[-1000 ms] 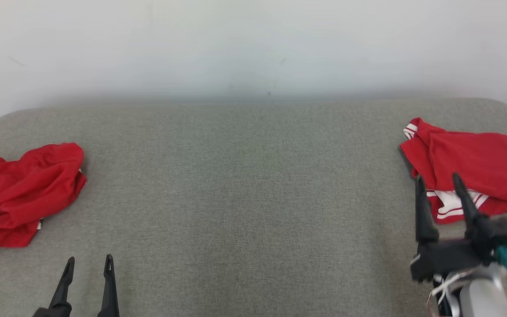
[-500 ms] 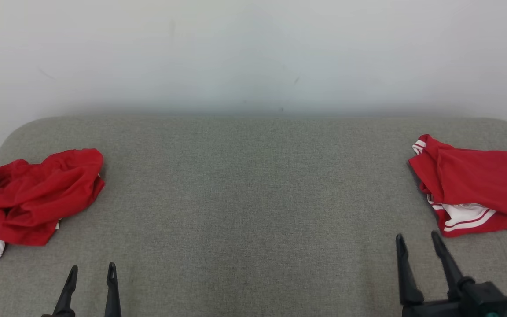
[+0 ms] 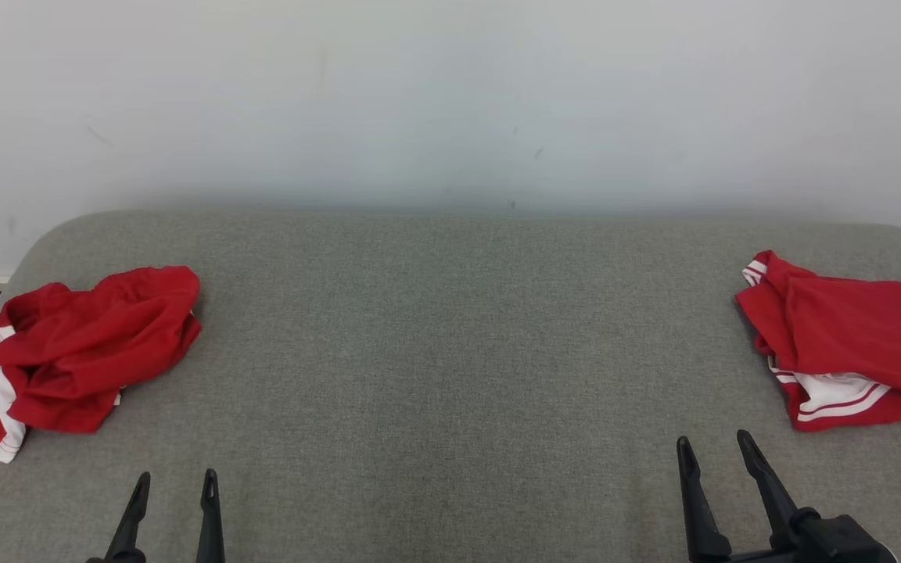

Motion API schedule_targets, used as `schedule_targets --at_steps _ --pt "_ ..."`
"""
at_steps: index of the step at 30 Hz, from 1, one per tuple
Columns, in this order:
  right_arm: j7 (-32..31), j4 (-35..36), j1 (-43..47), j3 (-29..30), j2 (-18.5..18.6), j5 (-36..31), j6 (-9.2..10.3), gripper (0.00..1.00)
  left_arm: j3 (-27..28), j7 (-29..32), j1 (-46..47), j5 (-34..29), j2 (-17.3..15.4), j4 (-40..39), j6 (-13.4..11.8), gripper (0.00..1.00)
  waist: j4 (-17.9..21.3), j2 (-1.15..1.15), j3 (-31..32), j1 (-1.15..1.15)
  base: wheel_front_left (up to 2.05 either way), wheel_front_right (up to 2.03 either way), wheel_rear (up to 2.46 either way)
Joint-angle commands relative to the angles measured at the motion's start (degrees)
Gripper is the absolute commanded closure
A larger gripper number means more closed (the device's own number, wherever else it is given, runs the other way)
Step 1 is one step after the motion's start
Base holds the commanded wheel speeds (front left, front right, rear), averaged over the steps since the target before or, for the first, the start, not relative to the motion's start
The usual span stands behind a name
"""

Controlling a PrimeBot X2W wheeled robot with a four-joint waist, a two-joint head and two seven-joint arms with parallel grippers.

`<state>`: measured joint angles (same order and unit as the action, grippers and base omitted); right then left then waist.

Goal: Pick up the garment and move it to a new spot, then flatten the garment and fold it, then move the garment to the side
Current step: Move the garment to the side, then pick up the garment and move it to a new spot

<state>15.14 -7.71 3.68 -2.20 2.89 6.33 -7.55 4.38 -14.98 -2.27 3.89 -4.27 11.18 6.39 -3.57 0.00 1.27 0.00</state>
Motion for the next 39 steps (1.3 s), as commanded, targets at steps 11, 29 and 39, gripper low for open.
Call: schedule_targets --at_steps 11,29,39 --pt "0.11 -0.84 0.43 0.66 0.0 0.45 0.11 0.0 0.3 -0.16 -0.95 -0.32 0.29 -0.32 0.13 0.0 -0.5 0.0 0.46 0.0 0.0 0.0 0.0" --pt "0.11 -1.89 1.09 1.51 -0.01 1.56 0.11 0.0 1.1 -0.16 -1.26 -0.5 0.21 -0.47 0.39 0.0 -4.34 0.0 1.26 0.0 0.0 0.0 0.0" --pt "0.1 -3.06 2.03 1.45 -0.01 2.54 0.11 0.0 1.88 -0.17 -1.58 -0.66 0.29 -0.34 -0.04 0.0 -12.1 0.0 1.52 0.0 0.0 0.0 0.0"
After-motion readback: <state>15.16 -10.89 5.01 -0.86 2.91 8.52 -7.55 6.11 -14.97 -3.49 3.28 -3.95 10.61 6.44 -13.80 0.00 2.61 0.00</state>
